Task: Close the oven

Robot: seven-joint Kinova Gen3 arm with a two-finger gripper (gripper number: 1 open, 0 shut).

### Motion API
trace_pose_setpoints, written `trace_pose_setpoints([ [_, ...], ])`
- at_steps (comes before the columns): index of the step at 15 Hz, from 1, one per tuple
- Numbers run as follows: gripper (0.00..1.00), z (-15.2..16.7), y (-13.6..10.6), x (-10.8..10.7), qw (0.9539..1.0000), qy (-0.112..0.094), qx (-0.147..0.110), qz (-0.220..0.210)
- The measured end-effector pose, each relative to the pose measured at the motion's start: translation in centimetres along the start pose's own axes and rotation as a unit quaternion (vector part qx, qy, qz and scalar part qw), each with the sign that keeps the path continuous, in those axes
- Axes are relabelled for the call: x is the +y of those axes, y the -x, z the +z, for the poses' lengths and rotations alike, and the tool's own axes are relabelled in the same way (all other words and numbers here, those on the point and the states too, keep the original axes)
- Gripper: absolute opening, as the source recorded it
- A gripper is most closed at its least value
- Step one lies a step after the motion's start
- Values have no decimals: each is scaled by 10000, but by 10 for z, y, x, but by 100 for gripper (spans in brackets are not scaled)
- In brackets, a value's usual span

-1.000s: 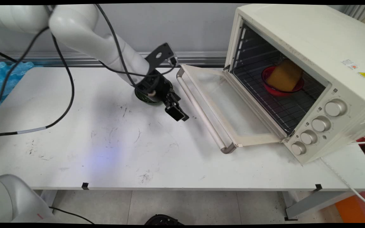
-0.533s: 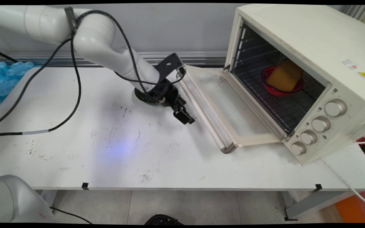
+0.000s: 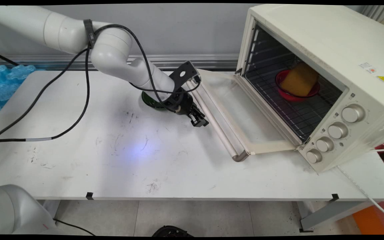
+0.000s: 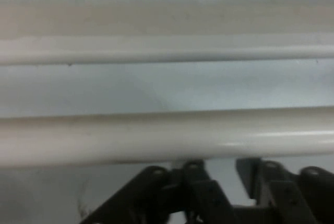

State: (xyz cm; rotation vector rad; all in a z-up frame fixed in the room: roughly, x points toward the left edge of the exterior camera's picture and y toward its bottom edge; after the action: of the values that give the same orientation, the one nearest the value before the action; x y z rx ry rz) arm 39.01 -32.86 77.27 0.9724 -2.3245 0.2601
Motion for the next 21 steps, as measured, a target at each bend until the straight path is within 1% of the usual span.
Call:
trace_pose_setpoints([
  [6, 0, 15, 2, -3, 9997, -94, 187, -133],
  [11, 0, 20, 0, -4, 9990, -141, 353, -218],
  [18, 0, 18, -9, -4, 9979, -148, 587, -246],
  [21, 0, 13, -17, -5, 9971, -145, 717, -196],
])
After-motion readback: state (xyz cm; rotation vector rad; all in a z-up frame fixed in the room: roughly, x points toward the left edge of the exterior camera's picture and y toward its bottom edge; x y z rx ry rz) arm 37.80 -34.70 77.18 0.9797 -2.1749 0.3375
